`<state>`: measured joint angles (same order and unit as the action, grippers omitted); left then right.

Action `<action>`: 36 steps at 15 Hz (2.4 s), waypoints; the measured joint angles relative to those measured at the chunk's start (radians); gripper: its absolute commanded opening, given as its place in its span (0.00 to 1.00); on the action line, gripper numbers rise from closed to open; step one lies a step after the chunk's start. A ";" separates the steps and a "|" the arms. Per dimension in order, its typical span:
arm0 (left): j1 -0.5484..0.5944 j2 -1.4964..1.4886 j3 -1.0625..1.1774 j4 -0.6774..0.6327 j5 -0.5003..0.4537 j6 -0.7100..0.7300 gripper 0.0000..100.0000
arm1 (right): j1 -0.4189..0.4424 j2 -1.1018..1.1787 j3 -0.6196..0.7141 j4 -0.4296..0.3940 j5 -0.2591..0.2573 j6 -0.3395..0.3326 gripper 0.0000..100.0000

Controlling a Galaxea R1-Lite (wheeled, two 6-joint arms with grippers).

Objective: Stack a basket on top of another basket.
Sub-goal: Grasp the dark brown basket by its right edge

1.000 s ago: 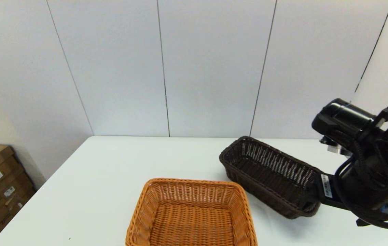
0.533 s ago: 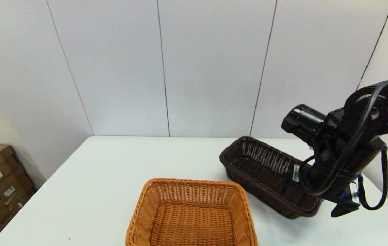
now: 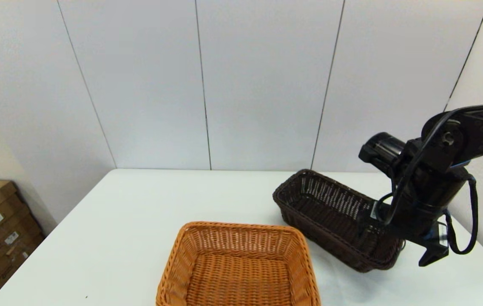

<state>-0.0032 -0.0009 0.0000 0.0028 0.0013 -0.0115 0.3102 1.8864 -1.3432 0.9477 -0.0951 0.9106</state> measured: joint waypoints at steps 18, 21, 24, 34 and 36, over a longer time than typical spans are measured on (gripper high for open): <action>0.000 0.000 0.000 0.000 -0.001 0.001 1.00 | -0.163 0.121 0.142 -0.299 0.019 -0.084 1.00; 0.000 0.000 0.000 0.000 -0.001 0.000 1.00 | -0.178 0.143 0.144 -0.317 0.019 -0.083 1.00; 0.000 0.000 0.000 0.000 0.000 0.000 1.00 | -0.191 0.163 0.145 -0.336 0.020 -0.082 1.00; 0.000 0.000 0.000 0.000 0.000 0.000 1.00 | -0.231 0.182 0.144 -0.382 0.024 -0.078 0.00; 0.000 0.000 0.000 0.000 0.000 0.000 1.00 | -0.233 0.181 0.145 -0.381 0.026 -0.078 0.00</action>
<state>-0.0032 -0.0009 0.0000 0.0032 0.0013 -0.0119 0.0774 2.0672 -1.1979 0.5666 -0.0691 0.8328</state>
